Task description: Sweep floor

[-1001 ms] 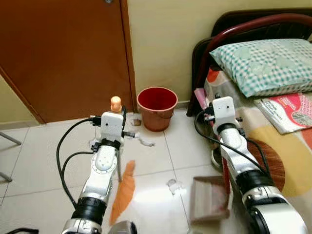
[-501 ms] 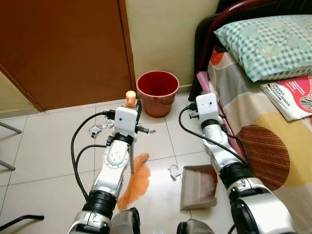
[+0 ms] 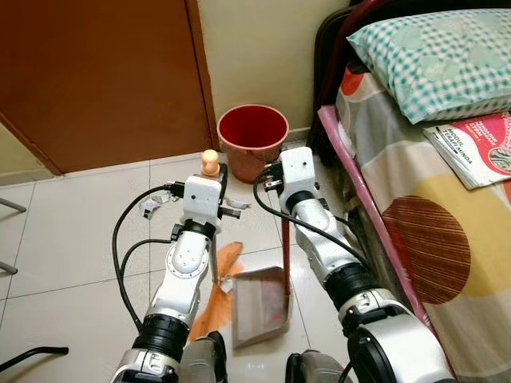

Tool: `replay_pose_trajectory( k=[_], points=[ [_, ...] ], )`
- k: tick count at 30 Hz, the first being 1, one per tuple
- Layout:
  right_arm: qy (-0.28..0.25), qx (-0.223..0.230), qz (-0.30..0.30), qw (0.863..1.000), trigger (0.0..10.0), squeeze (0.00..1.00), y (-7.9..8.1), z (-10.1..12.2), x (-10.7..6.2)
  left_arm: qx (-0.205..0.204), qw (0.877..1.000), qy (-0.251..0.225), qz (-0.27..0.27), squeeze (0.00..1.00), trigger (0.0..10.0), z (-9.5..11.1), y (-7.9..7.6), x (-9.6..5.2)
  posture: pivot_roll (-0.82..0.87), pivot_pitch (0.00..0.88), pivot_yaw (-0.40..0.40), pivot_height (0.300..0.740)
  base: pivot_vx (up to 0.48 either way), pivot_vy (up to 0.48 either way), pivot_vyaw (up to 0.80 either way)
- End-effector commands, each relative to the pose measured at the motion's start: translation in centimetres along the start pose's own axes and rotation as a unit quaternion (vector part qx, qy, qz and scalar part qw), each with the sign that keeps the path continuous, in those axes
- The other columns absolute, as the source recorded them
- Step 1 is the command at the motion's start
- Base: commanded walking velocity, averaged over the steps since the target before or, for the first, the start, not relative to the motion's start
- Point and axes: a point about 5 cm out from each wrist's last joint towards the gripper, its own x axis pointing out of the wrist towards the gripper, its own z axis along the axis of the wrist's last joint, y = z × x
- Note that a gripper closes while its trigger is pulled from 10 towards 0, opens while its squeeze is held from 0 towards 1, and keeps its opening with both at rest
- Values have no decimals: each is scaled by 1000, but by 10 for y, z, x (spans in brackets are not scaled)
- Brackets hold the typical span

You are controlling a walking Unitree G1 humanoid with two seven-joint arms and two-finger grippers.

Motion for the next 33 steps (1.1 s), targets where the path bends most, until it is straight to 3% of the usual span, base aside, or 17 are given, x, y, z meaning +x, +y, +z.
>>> replay_pose_trajectory(
  k=[1, 3, 4, 6, 7, 9, 14, 15, 18, 24, 27, 33],
  points=[
    [-38, 12, -14, 999, 10000, 0, -12, 15, 0, -13, 1000, 19, 4, 0, 10000, -8, -2, -4, 31, 263, -1, 740, 0, 0, 0],
    [-53, 13, -21, 998, 10000, 0, -21, 22, -1, -12, 1000, 18, 8, 0, 10000, -8, 1, -3, 29, 260, -3, 740, 0, 0, 0],
    [-77, 22, -29, 996, 10000, 0, -35, 33, -3, -10, 1000, 18, 14, 0, 10000, -8, 5, -2, 22, 253, -6, 740, 0, 0, 0],
    [-84, 26, -31, 996, 10000, 0, -39, 36, -4, -9, 1000, 18, 15, 0, 10000, -8, 6, -2, 22, 253, -6, 740, 0, 0, 0],
    [-96, 23, -42, 994, 10000, 0, -52, 43, -7, -7, 1000, 19, 19, 0, 10000, -9, 10, -2, 13, 242, -7, 740, 0, 0, 0],
    [-101, 22, -48, 994, 10000, 0, -58, 46, -9, -6, 1000, 20, 21, 0, 10000, -10, 12, -2, 10, 240, -7, 740, 0, 0, 0],
    [-78, -11, -75, 994, 10000, 0, -83, 30, -19, 1, 999, 23, 27, 0, 10000, -12, 19, -4, 15, 225, 1, 740, 0, 0, 0],
    [-65, -46, -74, 994, 10000, 0, -86, 19, -22, 2, 999, 23, 28, 0, 10000, -11, 20, -4, 22, 222, 2, 740, 0, 0, 0],
    [-60, -60, -73, 994, 10000, 0, -86, 16, -23, 2, 999, 22, 28, 0, 10000, -11, 20, -4, 22, 222, 2, 740, 0, 0, 0],
    [18, -55, -77, 995, 10000, 0, -75, -34, -34, 5, 1000, 14, 25, 0, 10000, -5, 22, -1, 98, 214, 20, 740, 0, 0, 0],
    [16, -51, -75, 996, 10000, 0, -67, -37, -34, 0, 1000, 15, 22, 0, 10000, -5, 21, -2, 99, 205, 20, 740, 0, 0, 0],
    [3, -42, -81, 996, 10000, 0, -65, -32, -30, -50, 998, 28, 21, 0, 10000, -6, 9, 0, 78, 181, 22, 740, 0, 0, 0]
  ],
)
